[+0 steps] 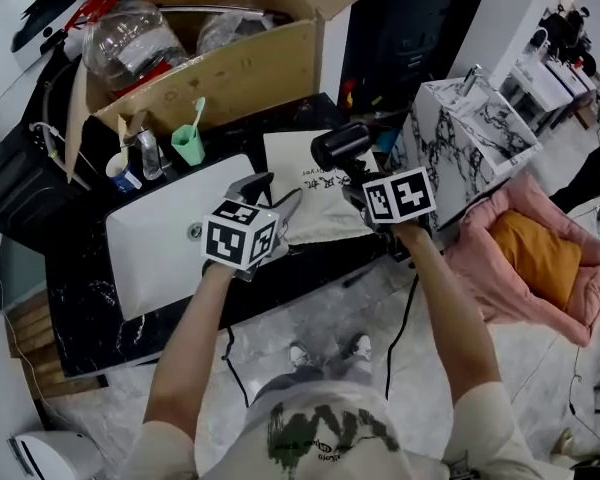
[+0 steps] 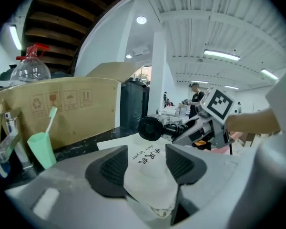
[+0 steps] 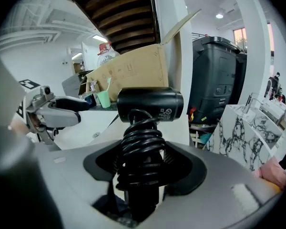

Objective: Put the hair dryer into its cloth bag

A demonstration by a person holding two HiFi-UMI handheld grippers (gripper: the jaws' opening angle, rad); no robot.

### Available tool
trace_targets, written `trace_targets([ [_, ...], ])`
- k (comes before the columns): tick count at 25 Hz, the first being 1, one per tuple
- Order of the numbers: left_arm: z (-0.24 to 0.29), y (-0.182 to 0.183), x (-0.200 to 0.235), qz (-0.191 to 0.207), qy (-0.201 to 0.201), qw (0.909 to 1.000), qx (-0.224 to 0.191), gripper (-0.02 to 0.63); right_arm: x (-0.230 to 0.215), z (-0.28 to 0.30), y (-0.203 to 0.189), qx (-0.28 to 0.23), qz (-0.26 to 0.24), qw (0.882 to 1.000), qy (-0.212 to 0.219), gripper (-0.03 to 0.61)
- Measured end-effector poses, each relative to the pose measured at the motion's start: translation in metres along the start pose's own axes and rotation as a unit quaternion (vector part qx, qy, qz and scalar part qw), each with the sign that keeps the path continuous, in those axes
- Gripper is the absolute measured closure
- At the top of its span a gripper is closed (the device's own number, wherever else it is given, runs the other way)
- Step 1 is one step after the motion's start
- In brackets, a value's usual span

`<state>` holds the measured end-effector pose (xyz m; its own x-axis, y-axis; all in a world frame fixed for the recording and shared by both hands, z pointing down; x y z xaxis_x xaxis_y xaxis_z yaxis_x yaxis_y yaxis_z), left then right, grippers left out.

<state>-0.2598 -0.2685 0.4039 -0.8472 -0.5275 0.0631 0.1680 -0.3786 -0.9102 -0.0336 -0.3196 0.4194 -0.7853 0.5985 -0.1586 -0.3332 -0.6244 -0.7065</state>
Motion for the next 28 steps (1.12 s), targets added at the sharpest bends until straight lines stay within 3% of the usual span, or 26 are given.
trace_targets([
  [14,0.027,-0.018,-0.038,0.091,-0.100,0.9892,0.056,0.354,0.005,-0.057,-0.042,-0.034,0.032,0.999,-0.020,0.316],
  [18,0.031,-0.029,-0.045,0.113,-0.105,0.9845,0.084,0.354,0.010,-0.063,-0.049,-0.039,0.025,0.999,-0.012,0.318],
  [24,0.037,-0.044,-0.052,0.111,-0.105,0.9820,0.111,0.356,0.021,-0.070,-0.059,-0.041,0.005,0.999,-0.002,0.318],
  [28,0.043,-0.050,-0.056,0.127,-0.097,0.9786,0.129,0.424,0.023,-0.074,-0.066,-0.040,0.003,0.999,0.005,0.318],
])
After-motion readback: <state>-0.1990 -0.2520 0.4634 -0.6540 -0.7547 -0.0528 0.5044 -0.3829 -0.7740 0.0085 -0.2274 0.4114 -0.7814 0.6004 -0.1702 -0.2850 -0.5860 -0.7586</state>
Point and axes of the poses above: the fingertips, and each gripper's own axes: z forward along the fingers, x to its left, y out of its top, the point moved 9 cm from there along -z, backward along the fingers, and after that the axes turned 4 degrees about y, right-handed, at the moved point
